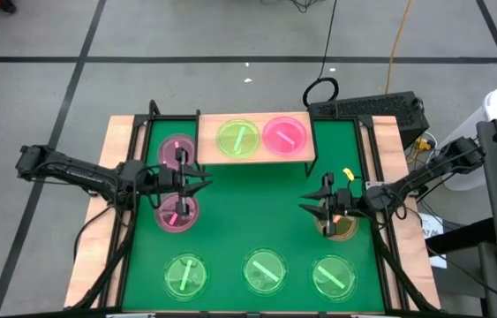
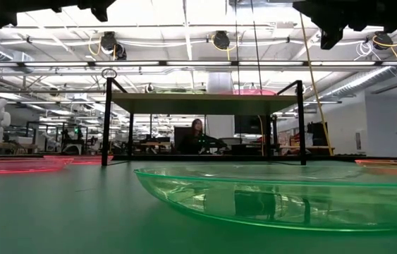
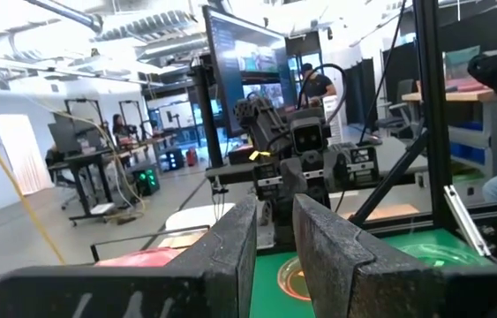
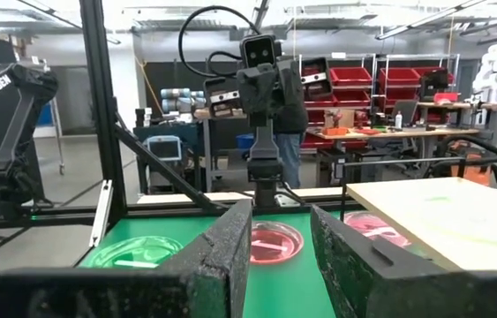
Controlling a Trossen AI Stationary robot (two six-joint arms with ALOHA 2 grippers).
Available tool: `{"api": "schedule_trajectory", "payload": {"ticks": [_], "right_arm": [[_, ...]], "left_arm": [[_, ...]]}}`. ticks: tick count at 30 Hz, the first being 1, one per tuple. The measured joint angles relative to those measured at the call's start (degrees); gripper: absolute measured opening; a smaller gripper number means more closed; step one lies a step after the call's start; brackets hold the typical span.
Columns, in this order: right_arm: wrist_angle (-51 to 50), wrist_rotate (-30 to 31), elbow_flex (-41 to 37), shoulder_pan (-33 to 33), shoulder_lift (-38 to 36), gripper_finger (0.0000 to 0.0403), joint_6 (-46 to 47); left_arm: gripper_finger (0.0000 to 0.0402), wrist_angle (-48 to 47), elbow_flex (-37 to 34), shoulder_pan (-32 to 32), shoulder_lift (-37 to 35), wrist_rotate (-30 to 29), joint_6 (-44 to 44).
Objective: Place and stack plates onto a shelf
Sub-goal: Stack the orange transparent plate on top of the pink transparent plate on the shelf
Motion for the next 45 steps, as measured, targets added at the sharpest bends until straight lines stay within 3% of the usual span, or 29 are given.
{"api": "schedule_trajectory", "payload": {"ticks": [37, 45], "right_arm": [[-4.73, 5.69, 0.31, 0.00, 1.42, 0.0105, 2.62], [-14.90, 5.72, 6.17, 0.01, 1.40, 0.0105, 3.39]], "left_arm": [[0.0086, 0.23, 0.00, 0.00, 0.00, -1.14, 0.98], [0.0086, 0.23, 0.00, 0.00, 0.00, -1.14, 1.02]]}}
